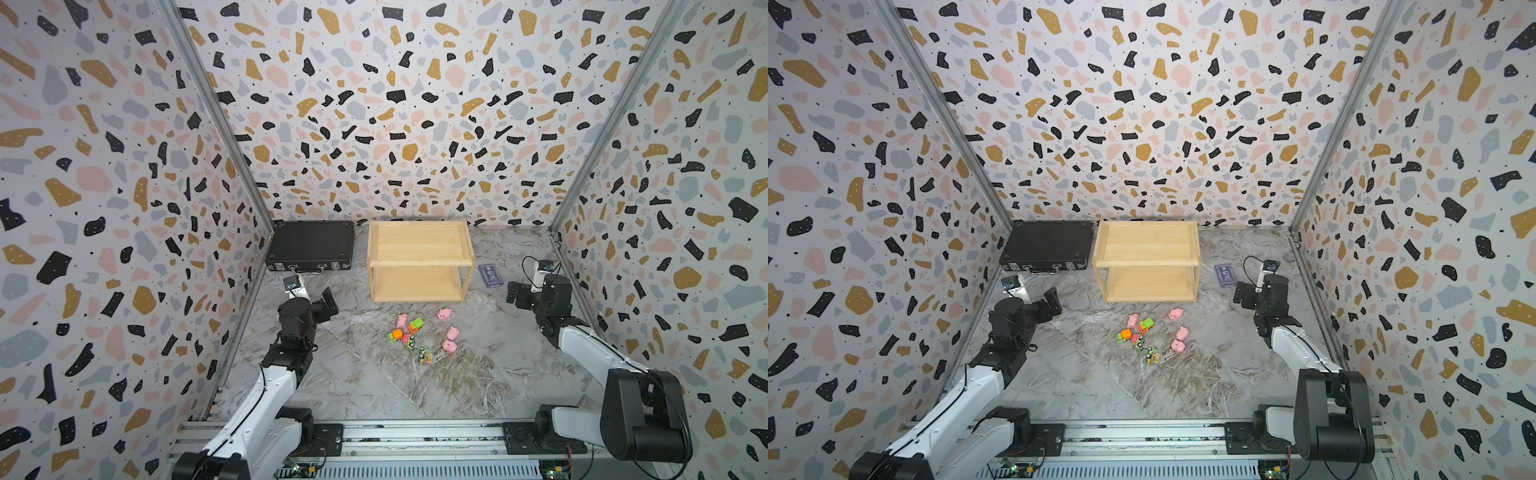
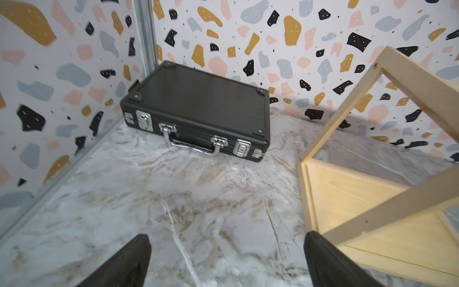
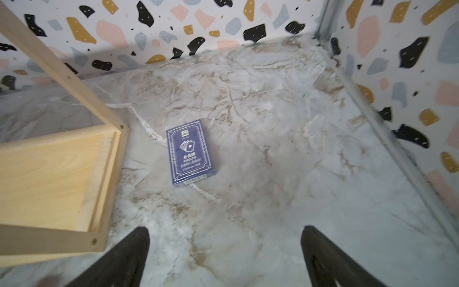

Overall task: Organize plastic toys on shelves
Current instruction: Pick up the plastic toy at the center of the board.

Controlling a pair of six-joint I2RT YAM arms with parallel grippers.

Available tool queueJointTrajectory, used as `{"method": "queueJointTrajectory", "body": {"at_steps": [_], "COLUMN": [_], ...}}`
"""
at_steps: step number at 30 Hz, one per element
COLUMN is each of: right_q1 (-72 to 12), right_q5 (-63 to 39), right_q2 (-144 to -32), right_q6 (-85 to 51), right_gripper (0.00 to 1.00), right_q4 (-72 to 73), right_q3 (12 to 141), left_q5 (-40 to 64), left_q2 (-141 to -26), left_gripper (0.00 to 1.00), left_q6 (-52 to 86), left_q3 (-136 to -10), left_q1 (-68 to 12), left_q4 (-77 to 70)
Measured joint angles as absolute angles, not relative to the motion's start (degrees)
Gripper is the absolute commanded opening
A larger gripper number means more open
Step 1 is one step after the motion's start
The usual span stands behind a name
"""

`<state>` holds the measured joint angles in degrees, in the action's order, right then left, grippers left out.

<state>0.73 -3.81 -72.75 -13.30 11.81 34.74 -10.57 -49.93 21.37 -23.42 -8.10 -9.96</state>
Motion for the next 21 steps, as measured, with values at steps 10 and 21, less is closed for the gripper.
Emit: {"method": "queueJointTrajectory", "body": {"at_steps": [10, 21], "right_q1": [0.73, 0.73], "right_q5": [-18.76, -27.97], "right_q2": [-70.83, -66.5], "right_q6": [-17.06, -17.91], "right_gripper": [1.0, 1.0], "right_q4": [0.3, -4.58], "right_q3": [35.05, 32.93], "left_q5": [0.23, 17.02], "left_q2": [-45.91, -66.26], "left_gripper": [0.98, 0.63], "left_q6": [30.61, 25.78], "left_q3": [-22.96, -28.86], "left_q1": [-22.44, -27.4], "left_q4": [0.32, -2.94]}}
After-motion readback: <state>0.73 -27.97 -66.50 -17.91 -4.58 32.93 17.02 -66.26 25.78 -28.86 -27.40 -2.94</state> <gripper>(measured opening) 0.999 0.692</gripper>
